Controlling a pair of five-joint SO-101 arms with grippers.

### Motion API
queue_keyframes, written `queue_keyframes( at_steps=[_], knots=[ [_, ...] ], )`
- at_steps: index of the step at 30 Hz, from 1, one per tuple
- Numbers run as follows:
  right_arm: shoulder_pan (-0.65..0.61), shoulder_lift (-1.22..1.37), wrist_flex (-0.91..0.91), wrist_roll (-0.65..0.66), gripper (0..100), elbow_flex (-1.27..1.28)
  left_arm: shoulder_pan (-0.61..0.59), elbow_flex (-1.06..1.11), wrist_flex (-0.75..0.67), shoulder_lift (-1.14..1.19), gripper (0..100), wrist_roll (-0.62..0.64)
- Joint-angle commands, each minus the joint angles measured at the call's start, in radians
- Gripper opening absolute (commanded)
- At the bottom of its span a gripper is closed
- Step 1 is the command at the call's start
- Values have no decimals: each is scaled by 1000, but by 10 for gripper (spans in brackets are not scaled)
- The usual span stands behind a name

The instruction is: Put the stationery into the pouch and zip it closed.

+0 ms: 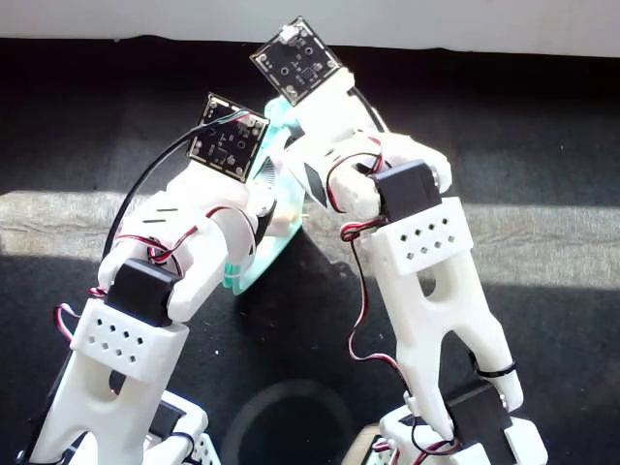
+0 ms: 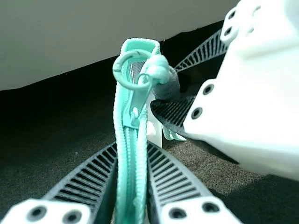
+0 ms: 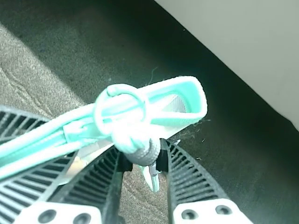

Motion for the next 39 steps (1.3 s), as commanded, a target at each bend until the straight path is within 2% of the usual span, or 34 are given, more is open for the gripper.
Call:
queue_keyframes(
  at_steps=[1,6,11,16,24,27,28,39],
  knots=[
    [-10,-41,-21,6,56,2,-4,-48,3,-2,10,-11],
    [-10,-41,-16,6,73,1,-4,-48,5,-2,10,-11],
    [-10,-41,-22,5,196,4,-4,-48,5,-2,10,-11],
    [-10,-30,-58,5,193,18,-4,-48,5,-2,10,-11],
    [-10,-31,-142,5,163,140,-4,-48,5,-2,10,-11],
    [-7,-39,-153,5,19,142,-5,-47,5,-2,10,-11],
    [-4,-41,-166,5,0,147,-5,-47,6,-2,10,-11],
    [27,-188,-176,12,6,107,-5,-48,49,-5,10,-11]
  ],
)
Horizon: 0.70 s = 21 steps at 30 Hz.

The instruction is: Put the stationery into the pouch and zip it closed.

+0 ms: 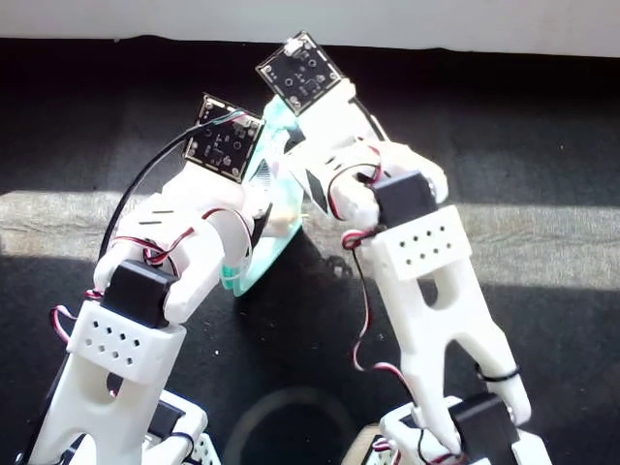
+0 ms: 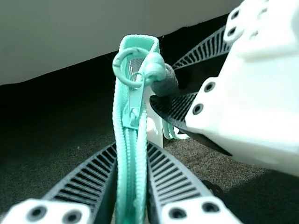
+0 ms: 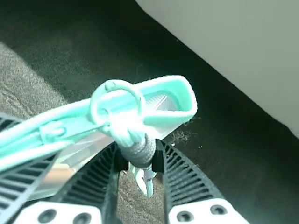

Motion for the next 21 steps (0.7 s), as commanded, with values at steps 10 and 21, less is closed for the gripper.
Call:
queue_keyframes(
  at_steps=[10,21],
  knots=[
    [203,-42,-61,14,6,-39,-4,-53,35,-8,10,-12],
    [317,245,-194,49,5,-120,-4,-117,150,-10,10,-12]
  ],
)
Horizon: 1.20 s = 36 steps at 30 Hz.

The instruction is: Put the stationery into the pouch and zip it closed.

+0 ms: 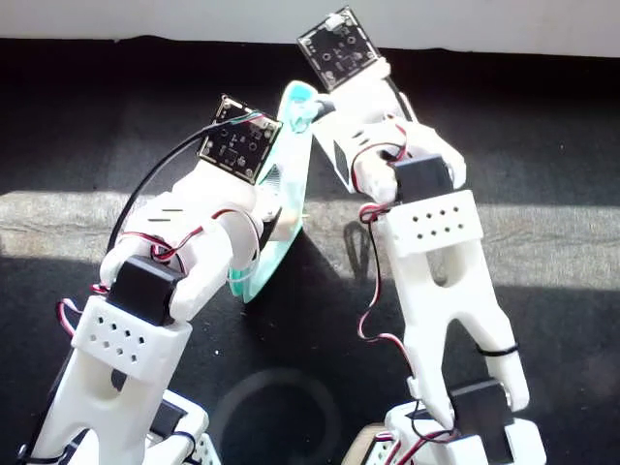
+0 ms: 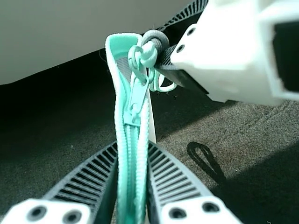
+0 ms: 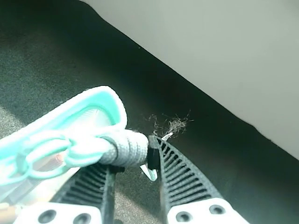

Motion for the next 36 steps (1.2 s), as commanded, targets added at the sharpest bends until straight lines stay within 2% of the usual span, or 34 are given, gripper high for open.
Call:
queue_keyframes(
  at_steps=[1,9,17,23,26,29,32,36],
  knots=[
    [137,85,-42,12,5,-99,-12,-56,64,-13,10,-5],
    [194,234,-42,17,5,-205,-13,-54,78,-13,10,-5],
    [193,275,-35,14,5,-229,-81,-48,77,-13,10,-23],
    [119,163,139,-2,12,-252,-79,-48,71,-10,10,-32],
    [76,56,189,-120,84,-265,-76,-47,71,-5,10,-32],
    [47,-28,179,-341,197,-300,-65,-47,55,-7,10,-32],
    [16,-62,137,-535,228,-346,-18,-45,51,-7,10,-71],
    [-44,-62,125,-565,228,-367,28,-45,52,-5,10,-141]
  ],
)
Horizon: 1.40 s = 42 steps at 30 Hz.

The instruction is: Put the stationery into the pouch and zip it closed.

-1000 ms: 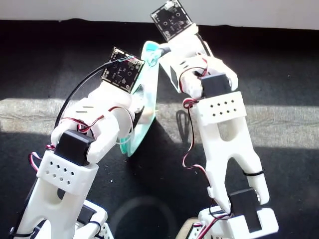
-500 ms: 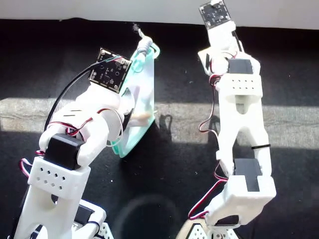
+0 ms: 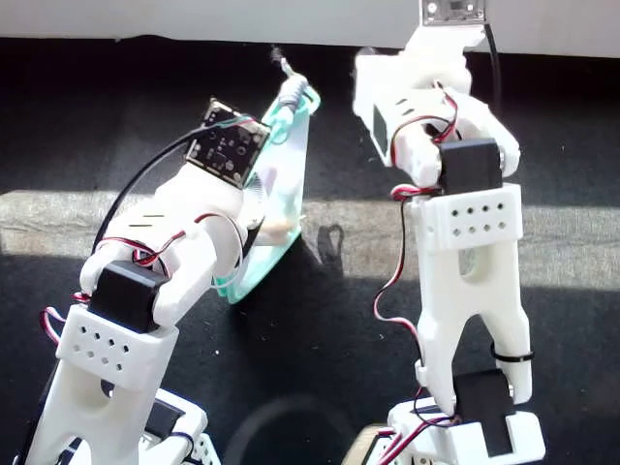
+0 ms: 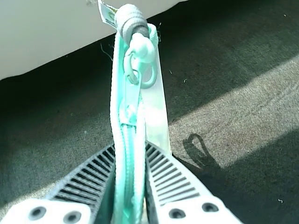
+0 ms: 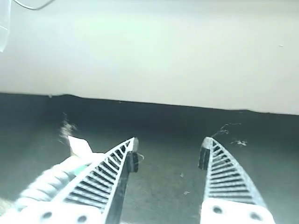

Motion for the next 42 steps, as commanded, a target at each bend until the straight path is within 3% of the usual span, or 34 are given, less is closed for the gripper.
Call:
queue_keyframes(
  at_steps=[1,11,17,21,28,34,42],
  knots=[
    [-59,-38,-16,-29,228,-39,36,-30,-18,-1,10,-48],
    [-134,-47,-15,117,228,81,39,-28,-15,1,10,-94],
    [-137,-85,-10,118,228,-44,130,-4,-8,1,10,-106],
    [-142,-51,-4,121,228,13,170,21,-9,-1,10,-132],
    [-42,-70,77,123,228,108,94,27,-14,-1,10,-135],
    [-38,-136,193,124,228,117,2,28,-87,-1,10,-135],
    [-39,-163,308,124,228,68,-8,30,-100,-1,10,-133]
  ],
)
